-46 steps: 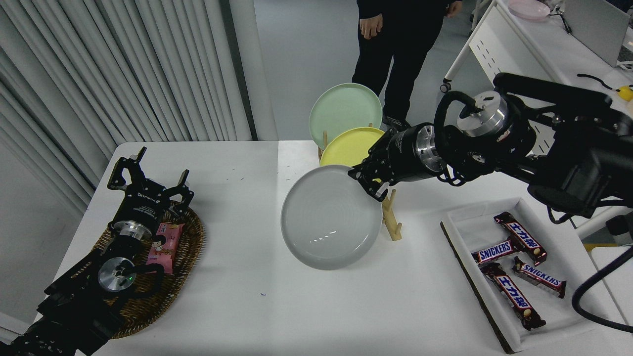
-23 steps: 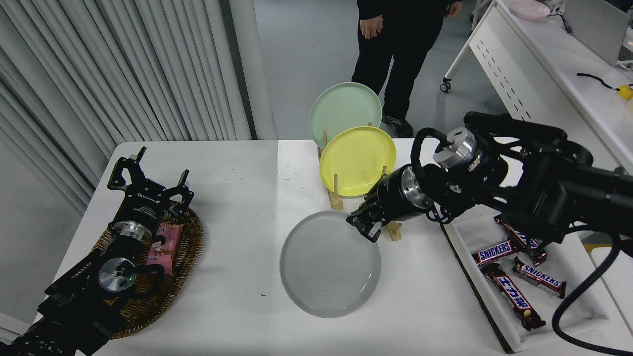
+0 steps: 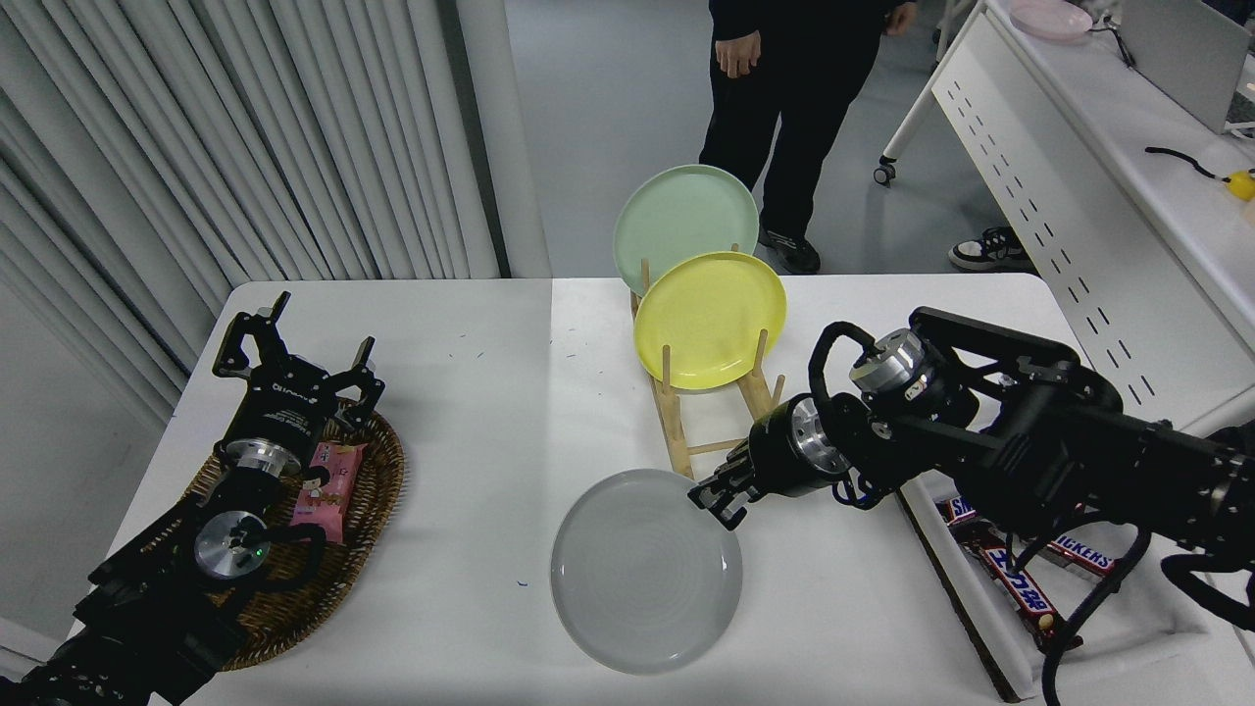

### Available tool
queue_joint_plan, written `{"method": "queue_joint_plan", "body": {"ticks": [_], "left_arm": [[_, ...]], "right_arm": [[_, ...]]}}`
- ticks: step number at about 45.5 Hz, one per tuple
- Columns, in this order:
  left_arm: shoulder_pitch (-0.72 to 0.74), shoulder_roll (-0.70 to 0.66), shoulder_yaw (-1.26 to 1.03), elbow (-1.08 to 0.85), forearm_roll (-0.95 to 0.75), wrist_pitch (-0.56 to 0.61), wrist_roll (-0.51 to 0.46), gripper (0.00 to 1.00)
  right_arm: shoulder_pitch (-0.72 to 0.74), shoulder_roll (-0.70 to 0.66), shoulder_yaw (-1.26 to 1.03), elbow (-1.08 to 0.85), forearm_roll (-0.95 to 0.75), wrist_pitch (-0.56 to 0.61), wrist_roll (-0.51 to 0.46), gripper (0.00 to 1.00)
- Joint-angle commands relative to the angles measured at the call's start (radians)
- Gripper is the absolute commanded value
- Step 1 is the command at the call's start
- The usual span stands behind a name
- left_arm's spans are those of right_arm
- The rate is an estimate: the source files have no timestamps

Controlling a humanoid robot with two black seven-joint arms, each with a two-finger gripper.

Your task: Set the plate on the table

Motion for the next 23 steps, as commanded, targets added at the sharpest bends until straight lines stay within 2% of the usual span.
{"method": "queue_joint_plan", "body": {"ticks": [1,11,23], "left_arm": [[0.000,0.000,0.001,0.000,0.000,0.001,0.000,1.00],[0.000,0.000,0.001,0.000,0.000,-0.001,0.000,1.00],[0.000,0.000,0.001,0.000,0.000,-0.001,0.000,1.00]], "right_arm": [[-0.048,0.084,0.062,-0.089,0.000,-0.001,-0.002,0.00],[-0.069,0.152,0.079,-0.187,-0.004,-0.001,-0.012,0.00],[-0.091,0.195,0.082,-0.201,-0.004,-0.001,-0.028,0.00]]}}
